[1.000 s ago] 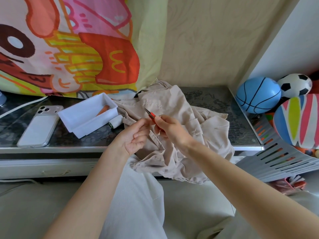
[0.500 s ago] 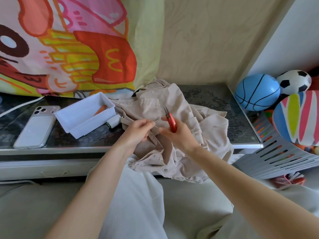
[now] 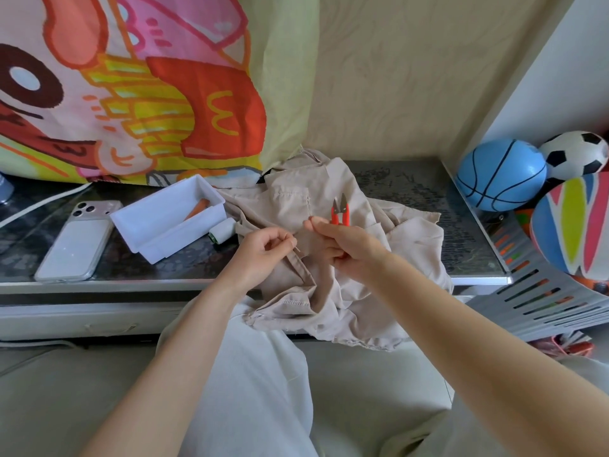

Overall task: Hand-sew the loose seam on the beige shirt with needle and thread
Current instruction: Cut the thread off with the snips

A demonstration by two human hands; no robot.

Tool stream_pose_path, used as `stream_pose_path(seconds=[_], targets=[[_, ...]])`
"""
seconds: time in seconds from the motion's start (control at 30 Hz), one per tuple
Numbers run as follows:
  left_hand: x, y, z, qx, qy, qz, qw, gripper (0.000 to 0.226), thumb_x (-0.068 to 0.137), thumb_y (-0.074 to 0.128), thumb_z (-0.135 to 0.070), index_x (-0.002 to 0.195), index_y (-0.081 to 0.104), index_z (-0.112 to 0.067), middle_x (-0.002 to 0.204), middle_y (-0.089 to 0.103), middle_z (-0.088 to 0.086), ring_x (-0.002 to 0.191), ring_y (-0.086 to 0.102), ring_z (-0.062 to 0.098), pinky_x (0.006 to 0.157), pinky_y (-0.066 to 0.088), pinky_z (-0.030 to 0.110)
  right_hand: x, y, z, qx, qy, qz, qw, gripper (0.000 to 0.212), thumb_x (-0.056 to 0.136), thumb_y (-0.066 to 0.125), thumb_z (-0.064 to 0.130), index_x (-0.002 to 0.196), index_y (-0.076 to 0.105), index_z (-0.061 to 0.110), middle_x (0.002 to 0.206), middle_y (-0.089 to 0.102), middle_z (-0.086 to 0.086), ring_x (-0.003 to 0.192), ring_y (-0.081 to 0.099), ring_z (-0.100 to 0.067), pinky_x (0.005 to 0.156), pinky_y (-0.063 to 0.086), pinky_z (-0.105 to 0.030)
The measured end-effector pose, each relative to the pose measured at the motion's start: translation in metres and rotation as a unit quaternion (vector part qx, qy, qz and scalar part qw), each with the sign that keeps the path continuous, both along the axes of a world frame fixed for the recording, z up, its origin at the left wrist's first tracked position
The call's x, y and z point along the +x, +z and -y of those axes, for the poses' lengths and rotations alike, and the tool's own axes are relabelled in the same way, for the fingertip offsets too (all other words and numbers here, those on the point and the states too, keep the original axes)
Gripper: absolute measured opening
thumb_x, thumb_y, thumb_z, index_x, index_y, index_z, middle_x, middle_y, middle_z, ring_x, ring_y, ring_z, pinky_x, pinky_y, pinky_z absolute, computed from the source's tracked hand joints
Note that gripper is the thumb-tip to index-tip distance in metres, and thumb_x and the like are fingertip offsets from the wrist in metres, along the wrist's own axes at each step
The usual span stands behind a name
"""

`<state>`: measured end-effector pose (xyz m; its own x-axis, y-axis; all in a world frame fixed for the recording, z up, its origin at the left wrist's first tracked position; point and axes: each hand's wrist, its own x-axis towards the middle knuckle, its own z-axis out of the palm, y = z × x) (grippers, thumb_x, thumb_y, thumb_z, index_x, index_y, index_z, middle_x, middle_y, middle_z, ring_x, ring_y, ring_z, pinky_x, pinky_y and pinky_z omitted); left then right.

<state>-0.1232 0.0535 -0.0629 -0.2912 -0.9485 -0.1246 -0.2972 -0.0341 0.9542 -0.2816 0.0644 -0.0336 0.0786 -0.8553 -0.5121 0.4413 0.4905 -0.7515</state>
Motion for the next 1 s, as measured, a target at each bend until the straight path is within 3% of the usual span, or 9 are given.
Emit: stream_pose_path(seconds=[0.1, 0.2, 0.3, 0.4, 0.5, 0.63, 0.77, 1.0], targets=[[0.005, 0.001, 0.0, -0.005, 0.008, 0.002, 1.0, 0.014, 0.094, 0.056, -0.017, 0.082, 0.064, -0.015, 0.082, 0.053, 0.008, 0.079, 0.047, 0.014, 0.074, 0.039, 0.021, -0.005, 0.0, 0.004, 0.01, -0.008, -0.041, 0.999, 0.021, 0.097, 0.052, 0.013, 0.076, 0.057, 0.012, 0.05, 0.057, 0.009, 0.029, 0.024, -0.002, 0.03, 0.015, -0.01], [0.008, 0.003, -0.002, -0.025, 0.023, -0.005, 0.999, 0.012, 0.094, 0.055, -0.017, 0.086, 0.064, -0.014, 0.084, 0.054, 0.007, 0.078, 0.047, 0.011, 0.066, 0.038, 0.01, -0.003, -0.005, -0.004, 0.036, 0.053, -0.129, 0.99, 0.026, 0.097, 0.051, 0.025, 0.076, 0.06, 0.013, 0.039, 0.037, 0.01, 0.03, 0.023, -0.001, 0.03, 0.017, -0.012], [0.01, 0.005, -0.003, -0.051, -0.001, 0.009, 0.999, 0.011, 0.093, 0.057, -0.016, 0.085, 0.064, -0.012, 0.074, 0.044, 0.01, 0.068, 0.04, 0.01, 0.06, 0.034, 0.011, 0.008, -0.006, -0.012, 0.09, 0.095, -0.065, 0.989, 0.031, 0.098, 0.049, 0.026, 0.074, 0.062, 0.01, 0.042, 0.041, 0.007, 0.031, 0.023, -0.001, 0.031, 0.017, -0.009], [0.011, 0.004, -0.006, -0.066, -0.026, 0.028, 0.997, 0.012, 0.092, 0.059, -0.014, 0.086, 0.065, -0.005, 0.065, 0.031, 0.006, 0.059, 0.031, 0.007, 0.055, 0.029, 0.012, 0.019, -0.005, -0.006, 0.12, 0.05, 0.043, 0.991, 0.026, 0.096, 0.054, 0.019, 0.071, 0.056, 0.012, 0.048, 0.048, 0.003, 0.03, 0.025, -0.001, 0.03, 0.016, -0.007], [0.014, 0.0, -0.006, -0.072, -0.019, 0.056, 0.996, 0.012, 0.091, 0.061, -0.012, 0.081, 0.065, -0.007, 0.058, 0.028, -0.004, 0.051, 0.029, 0.004, 0.051, 0.028, 0.012, 0.024, -0.004, 0.004, 0.106, 0.019, 0.062, 0.992, 0.019, 0.095, 0.055, 0.014, 0.076, 0.059, 0.011, 0.054, 0.054, 0.002, 0.028, 0.024, -0.002, 0.028, 0.017, -0.008], [0.021, -0.007, -0.002, -0.068, -0.009, 0.112, 0.991, 0.02, 0.089, 0.062, -0.014, 0.069, 0.061, -0.019, 0.046, 0.032, -0.012, 0.049, 0.033, 0.004, 0.052, 0.029, 0.014, 0.017, 0.003, 0.01, 0.049, 0.019, -0.027, 0.998, 0.022, 0.096, 0.052, 0.013, 0.075, 0.057, 0.011, 0.071, 0.061, 0.001, 0.028, 0.026, -0.003, 0.03, 0.019, -0.009], [0.026, -0.012, 0.0, -0.086, -0.007, 0.182, 0.979, 0.026, 0.085, 0.064, -0.014, 0.063, 0.056, -0.024, 0.051, 0.036, -0.009, 0.05, 0.035, 0.006, 0.052, 0.03, 0.016, 0.005, 0.006, 0.019, 0.009, -0.013, -0.096, 0.995, 0.02, 0.097, 0.053, 0.013, 0.079, 0.062, 0.012, 0.059, 0.065, 0.007, 0.029, 0.027, -0.003, 0.031, 0.021, -0.01], [0.033, -0.015, 0.002, -0.103, -0.026, 0.319, 0.942, 0.027, 0.084, 0.062, -0.018, 0.061, 0.05, -0.028, 0.061, 0.047, -0.007, 0.084, 0.041, 0.016, 0.081, 0.038, 0.033, 0.004, 0.005, 0.03, -0.037, -0.03, -0.215, 0.976, 0.021, 0.098, 0.051, 0.014, 0.081, 0.064, 0.011, 0.065, 0.061, 0.002, 0.031, 0.03, -0.002, 0.033, 0.023, -0.013]])
